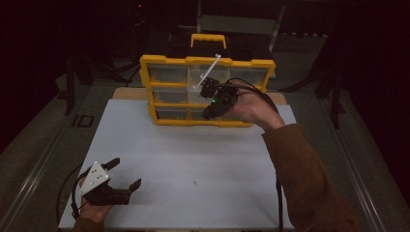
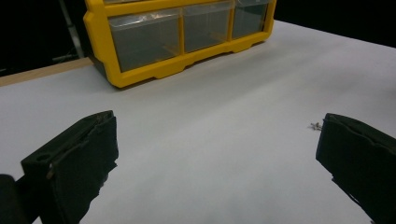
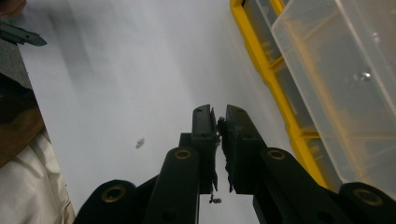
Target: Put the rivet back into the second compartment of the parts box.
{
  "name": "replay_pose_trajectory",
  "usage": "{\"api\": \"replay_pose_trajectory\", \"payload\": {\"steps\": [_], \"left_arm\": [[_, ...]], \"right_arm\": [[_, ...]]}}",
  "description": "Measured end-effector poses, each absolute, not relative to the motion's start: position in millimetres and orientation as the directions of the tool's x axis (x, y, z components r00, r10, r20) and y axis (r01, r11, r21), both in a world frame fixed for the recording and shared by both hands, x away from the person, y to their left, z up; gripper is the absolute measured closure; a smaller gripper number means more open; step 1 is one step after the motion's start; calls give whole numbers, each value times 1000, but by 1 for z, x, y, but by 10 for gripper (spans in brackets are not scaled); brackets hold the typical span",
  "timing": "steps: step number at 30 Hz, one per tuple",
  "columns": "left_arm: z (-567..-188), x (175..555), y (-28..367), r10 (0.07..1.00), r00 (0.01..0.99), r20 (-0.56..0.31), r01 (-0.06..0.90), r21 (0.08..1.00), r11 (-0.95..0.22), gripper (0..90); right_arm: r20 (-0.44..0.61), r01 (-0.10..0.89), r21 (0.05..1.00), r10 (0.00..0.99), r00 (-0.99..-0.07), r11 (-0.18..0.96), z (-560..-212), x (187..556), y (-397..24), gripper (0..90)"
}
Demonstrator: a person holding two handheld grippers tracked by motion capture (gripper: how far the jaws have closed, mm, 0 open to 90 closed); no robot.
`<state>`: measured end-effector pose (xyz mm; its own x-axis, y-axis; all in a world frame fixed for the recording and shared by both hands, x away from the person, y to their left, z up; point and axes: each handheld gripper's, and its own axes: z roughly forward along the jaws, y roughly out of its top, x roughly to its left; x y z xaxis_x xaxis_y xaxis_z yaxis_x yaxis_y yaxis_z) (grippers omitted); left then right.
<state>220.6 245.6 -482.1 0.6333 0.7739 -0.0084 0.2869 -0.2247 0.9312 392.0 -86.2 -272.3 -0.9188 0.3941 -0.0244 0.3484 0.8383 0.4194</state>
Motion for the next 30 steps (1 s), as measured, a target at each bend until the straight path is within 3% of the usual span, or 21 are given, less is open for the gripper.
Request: {"api": "replay_pose_trajectory", "payload": {"steps": [30], "left_arm": [[-482, 221, 246, 774, 633, -10, 289, 931, -224, 0]], "right_arm": [[-26, 401, 439, 457, -889, 804, -236, 417, -97, 827]]}}
